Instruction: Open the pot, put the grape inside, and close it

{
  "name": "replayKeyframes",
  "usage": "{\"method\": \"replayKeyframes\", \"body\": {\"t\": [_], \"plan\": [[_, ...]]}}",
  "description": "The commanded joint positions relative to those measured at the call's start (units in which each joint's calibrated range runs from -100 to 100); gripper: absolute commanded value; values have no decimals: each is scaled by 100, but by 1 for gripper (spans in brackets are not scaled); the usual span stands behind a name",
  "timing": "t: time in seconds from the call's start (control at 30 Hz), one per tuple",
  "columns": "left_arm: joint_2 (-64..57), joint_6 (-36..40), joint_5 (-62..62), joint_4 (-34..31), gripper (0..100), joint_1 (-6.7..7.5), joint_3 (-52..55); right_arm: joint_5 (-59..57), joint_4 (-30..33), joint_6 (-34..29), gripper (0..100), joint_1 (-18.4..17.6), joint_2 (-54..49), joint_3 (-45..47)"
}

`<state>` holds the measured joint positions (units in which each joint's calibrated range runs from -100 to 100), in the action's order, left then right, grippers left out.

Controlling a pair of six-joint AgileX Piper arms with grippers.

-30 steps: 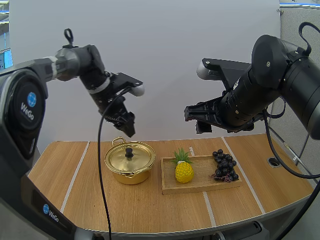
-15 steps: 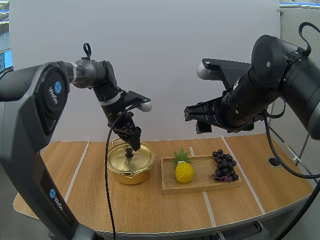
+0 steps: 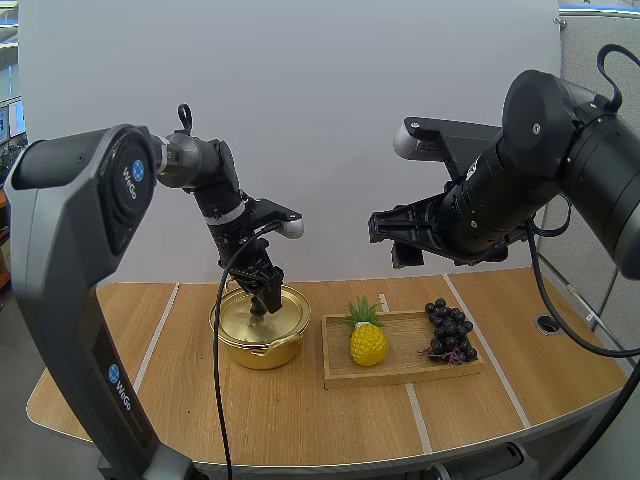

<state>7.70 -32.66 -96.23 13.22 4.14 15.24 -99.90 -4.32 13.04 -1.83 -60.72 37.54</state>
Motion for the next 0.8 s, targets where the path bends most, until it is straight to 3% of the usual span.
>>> {"method": "replayKeyframes", "body": {"t": [0.0,0.43,0.47,0.53,0.57,0.6,0.63,0.77], "plan": [[98,83,134,-24,100,24,-48,-10,-19,0,100,-3,-16,-55],[244,124,170,-59,100,24,-48,-10,-19,0,100,-3,-16,-55],[244,124,170,-59,93,24,-48,-10,-19,0,100,-3,-16,-55],[244,124,170,-59,57,24,-48,-10,-19,0,100,-3,-16,-55],[244,124,170,-59,30,24,-48,-10,-19,0,100,-3,-16,-55],[244,124,170,-59,12,24,-48,-10,-19,0,100,-3,-16,-55],[244,124,170,-59,0,24,-48,-10,-19,0,100,-3,-16,-55],[244,124,170,-59,0,24,-48,-10,-19,0,100,-3,-16,-55]]}}
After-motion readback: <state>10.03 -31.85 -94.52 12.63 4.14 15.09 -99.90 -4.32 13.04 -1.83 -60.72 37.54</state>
